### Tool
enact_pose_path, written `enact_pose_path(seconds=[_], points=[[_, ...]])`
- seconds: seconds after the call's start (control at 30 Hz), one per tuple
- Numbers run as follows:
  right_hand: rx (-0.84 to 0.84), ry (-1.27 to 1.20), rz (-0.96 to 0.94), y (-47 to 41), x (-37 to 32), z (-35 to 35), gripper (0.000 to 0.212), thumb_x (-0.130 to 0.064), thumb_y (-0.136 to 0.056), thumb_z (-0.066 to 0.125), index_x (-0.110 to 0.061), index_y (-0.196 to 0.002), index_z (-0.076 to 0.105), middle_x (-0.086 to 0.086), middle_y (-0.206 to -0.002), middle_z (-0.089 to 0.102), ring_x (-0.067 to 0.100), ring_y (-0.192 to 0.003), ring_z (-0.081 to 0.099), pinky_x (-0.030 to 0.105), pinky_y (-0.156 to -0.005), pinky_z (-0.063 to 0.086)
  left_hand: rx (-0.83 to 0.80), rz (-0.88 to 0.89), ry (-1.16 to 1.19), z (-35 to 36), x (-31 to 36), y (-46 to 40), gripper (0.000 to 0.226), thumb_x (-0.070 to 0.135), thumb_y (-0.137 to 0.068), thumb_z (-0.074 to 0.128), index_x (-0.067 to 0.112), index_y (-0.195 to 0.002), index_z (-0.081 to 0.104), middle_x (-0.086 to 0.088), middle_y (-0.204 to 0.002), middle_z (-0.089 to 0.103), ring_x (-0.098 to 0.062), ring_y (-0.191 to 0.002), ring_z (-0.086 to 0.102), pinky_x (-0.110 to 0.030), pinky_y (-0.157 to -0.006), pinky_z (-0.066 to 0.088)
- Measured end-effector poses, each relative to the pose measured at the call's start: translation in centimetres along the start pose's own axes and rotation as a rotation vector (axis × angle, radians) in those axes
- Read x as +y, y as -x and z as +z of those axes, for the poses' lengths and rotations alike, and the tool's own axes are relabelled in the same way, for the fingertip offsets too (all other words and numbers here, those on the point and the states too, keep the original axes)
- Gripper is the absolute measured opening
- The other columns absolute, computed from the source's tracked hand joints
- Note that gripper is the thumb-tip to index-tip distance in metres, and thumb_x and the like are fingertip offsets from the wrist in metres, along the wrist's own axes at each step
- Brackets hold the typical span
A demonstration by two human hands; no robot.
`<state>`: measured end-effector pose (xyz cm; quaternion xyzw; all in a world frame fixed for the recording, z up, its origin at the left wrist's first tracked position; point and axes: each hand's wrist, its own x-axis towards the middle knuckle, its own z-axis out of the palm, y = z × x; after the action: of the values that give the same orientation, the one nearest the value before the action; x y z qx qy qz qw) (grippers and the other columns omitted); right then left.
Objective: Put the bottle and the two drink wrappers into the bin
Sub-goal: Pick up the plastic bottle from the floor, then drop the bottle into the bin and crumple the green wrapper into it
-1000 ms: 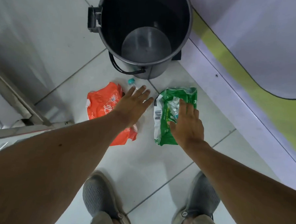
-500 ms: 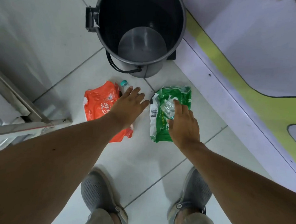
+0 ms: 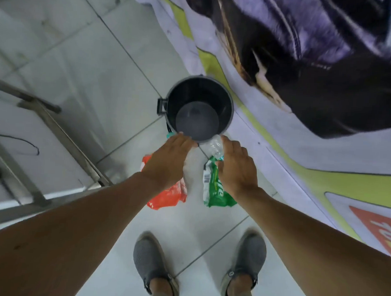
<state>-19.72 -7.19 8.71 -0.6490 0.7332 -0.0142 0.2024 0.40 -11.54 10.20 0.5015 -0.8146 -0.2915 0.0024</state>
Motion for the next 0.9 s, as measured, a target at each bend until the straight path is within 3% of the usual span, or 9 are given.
enact_pose_path(seconds=[0.1, 0.17, 0.27, 0.33, 0.43, 0.53, 0.67, 0.9], points=[[0.008, 0.051, -0.036, -4.0, -1.5, -1.2, 0.075, -0.015, -0.089, 0.067, -0.020, -0.153, 0.030, 0.013, -0.125, 0.057, 0.034, -0.106, 0.057, 0.046, -0.081, 0.052, 0.071, -0.120, 0.236, -2.2, -0.2, -2.3, 0.075, -0.013, -0.074, 0.055, 0.022, -0.140, 0.049, -0.003, -0.142, 0.055, -0.024, -0.137, 0.046, -0.029, -0.109, 0.037], [-0.028, 0.061, -0.035, -6.5, -2.2, -1.4, 0.074, -0.021, -0.091, 0.068, -0.020, -0.154, 0.029, 0.014, -0.128, 0.056, 0.035, -0.109, 0.057, 0.046, -0.082, 0.051, 0.136, -0.188, 0.359, -2.8, -0.8, -4.0, 0.071, -0.008, -0.073, 0.059, 0.030, -0.133, 0.050, 0.002, -0.128, 0.062, -0.022, -0.118, 0.058, -0.033, -0.097, 0.050], [-0.085, 0.054, 0.007, -10.0, -2.6, -0.7, 0.076, -0.029, -0.091, 0.070, -0.018, -0.154, 0.029, 0.016, -0.129, 0.057, 0.037, -0.114, 0.058, 0.045, -0.083, 0.051, 0.218, -0.232, 0.460, -2.6, -2.3, -6.2, 0.061, 0.000, -0.075, 0.072, 0.031, -0.123, 0.051, 0.006, -0.108, 0.067, -0.018, -0.097, 0.065, -0.040, -0.084, 0.056], [-0.140, 0.051, 0.041, -11.7, -2.5, 0.1, 0.076, -0.032, -0.090, 0.072, -0.017, -0.153, 0.032, 0.017, -0.129, 0.058, 0.038, -0.115, 0.059, 0.046, -0.085, 0.052, 0.226, -0.273, 0.500, -2.1, -3.2, -7.4, 0.058, 0.004, -0.075, 0.076, 0.033, -0.119, 0.051, 0.006, -0.103, 0.068, -0.016, -0.093, 0.066, -0.039, -0.079, 0.057], [-0.199, 0.021, 0.078, -13.3, -2.3, 1.1, 0.062, -0.035, -0.089, 0.073, -0.016, -0.142, 0.046, 0.015, -0.123, 0.064, 0.037, -0.111, 0.061, 0.044, -0.081, 0.052, 0.197, -0.306, 0.532, -0.8, -4.4, -8.5, 0.056, 0.007, -0.077, 0.079, 0.036, -0.115, 0.050, 0.005, -0.106, 0.066, -0.012, -0.094, 0.065, -0.024, -0.068, 0.052], [-0.222, 0.035, 0.075, -14.3, -2.2, 1.8, 0.052, -0.037, -0.088, 0.072, -0.017, -0.133, 0.054, 0.013, -0.116, 0.067, 0.035, -0.104, 0.064, 0.040, -0.074, 0.050, 0.185, -0.300, 0.498, 0.7, -5.3, -9.2, 0.056, 0.009, -0.079, 0.079, 0.033, -0.122, 0.052, 0.005, -0.112, 0.066, -0.015, -0.100, 0.065, -0.026, -0.076, 0.054], [-0.245, 0.071, 0.083, -15.4, -2.7, 1.8, 0.051, -0.043, -0.088, 0.073, -0.015, -0.129, 0.059, 0.012, -0.119, 0.067, 0.035, -0.110, 0.063, 0.039, -0.075, 0.049, 0.202, -0.325, 0.373, 1.3, -6.0, -9.7, 0.062, 0.011, -0.080, 0.079, 0.028, -0.133, 0.054, 0.001, -0.119, 0.070, -0.020, -0.106, 0.066, -0.031, -0.087, 0.055], [-0.242, 0.046, 0.112, -14.8, -2.6, 1.7, 0.056, -0.047, -0.087, 0.071, -0.015, -0.130, 0.052, 0.012, -0.115, 0.066, 0.034, -0.106, 0.062, 0.037, -0.072, 0.046, 0.170, -0.381, 0.278, 1.2, -5.8, -8.6, 0.062, 0.007, -0.084, 0.074, 0.022, -0.141, 0.053, -0.004, -0.132, 0.067, -0.027, -0.122, 0.062, -0.034, -0.099, 0.049]])
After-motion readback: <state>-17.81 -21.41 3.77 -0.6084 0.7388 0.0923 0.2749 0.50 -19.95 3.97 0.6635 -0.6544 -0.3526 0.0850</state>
